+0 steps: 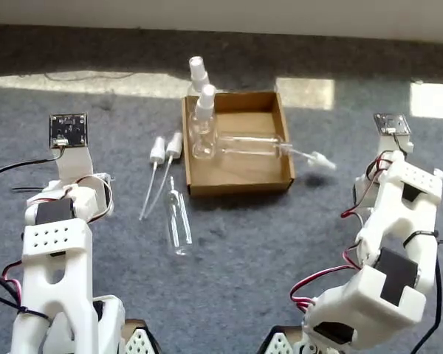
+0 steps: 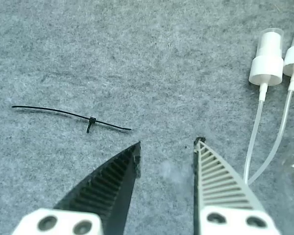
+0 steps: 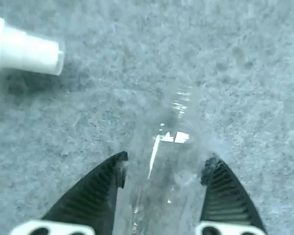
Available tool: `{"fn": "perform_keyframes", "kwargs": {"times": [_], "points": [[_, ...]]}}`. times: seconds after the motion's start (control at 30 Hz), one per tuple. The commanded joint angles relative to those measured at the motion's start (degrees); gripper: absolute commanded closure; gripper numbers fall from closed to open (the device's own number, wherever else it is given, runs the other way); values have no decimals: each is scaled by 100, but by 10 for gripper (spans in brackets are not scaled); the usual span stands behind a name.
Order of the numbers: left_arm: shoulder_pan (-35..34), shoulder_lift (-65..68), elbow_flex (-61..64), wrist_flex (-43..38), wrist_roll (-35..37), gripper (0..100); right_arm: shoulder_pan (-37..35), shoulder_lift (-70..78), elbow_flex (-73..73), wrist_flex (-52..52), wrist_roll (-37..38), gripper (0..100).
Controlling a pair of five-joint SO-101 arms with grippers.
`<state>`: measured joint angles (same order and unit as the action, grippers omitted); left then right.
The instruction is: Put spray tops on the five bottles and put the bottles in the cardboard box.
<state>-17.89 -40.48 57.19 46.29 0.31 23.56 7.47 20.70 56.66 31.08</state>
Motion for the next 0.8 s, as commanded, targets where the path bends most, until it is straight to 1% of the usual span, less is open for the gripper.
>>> {"fn": "perform_keyframes", "kwargs": {"times": [0.0,0.2,0.33,0.47,0.6,0.67,0.77], "points": [[110,13,-110,-88,18,825,-145,-22,-13,154,-97,814],[110,13,-110,-88,18,825,-119,-31,-22,163,-246,711],[119,13,-101,-88,18,825,-127,-31,-303,286,-396,687],[233,13,-101,-70,18,825,-119,-31,-919,664,-835,687],[259,13,-101,-79,18,825,-242,-31,-1912,1349,-1495,687],[259,13,-101,-79,18,825,-435,-31,-2545,1736,-1890,687],[242,13,-101,-79,18,825,-971,-22,-3521,2404,-2391,687]]}}
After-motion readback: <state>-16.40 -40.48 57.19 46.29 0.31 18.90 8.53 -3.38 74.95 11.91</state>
